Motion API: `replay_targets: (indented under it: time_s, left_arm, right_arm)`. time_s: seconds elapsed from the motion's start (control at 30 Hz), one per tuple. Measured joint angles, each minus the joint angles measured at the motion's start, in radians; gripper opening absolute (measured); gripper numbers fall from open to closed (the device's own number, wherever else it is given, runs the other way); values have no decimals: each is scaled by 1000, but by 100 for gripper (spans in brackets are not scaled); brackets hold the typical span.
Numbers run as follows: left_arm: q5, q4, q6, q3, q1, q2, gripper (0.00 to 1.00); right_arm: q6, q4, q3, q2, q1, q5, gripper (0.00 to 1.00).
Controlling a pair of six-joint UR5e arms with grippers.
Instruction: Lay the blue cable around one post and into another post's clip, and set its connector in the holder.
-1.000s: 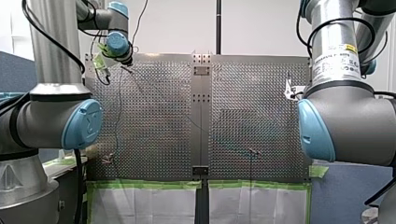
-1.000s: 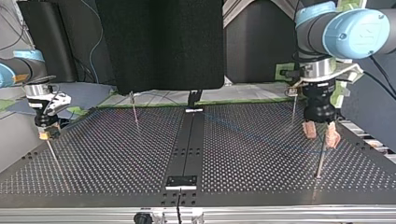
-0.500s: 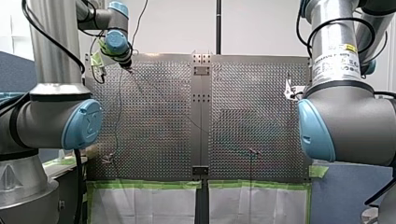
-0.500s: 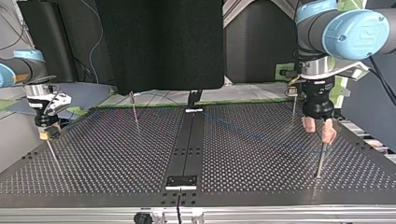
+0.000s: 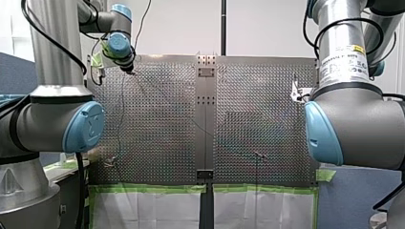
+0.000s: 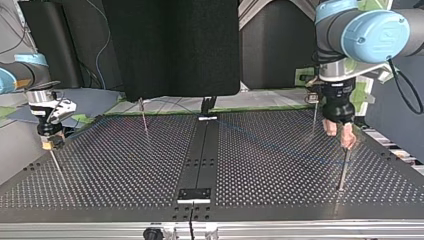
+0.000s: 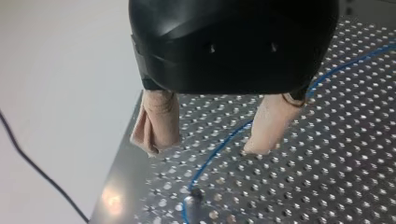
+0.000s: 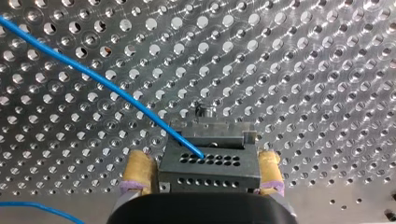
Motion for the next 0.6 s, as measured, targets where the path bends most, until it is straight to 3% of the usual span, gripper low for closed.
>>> replay_targets:
  time_s: [0.6]
  left_arm:
    - [1, 28, 153, -61, 3, 13, 100]
  right_arm:
    - [-7, 5, -1, 0, -1, 5, 95]
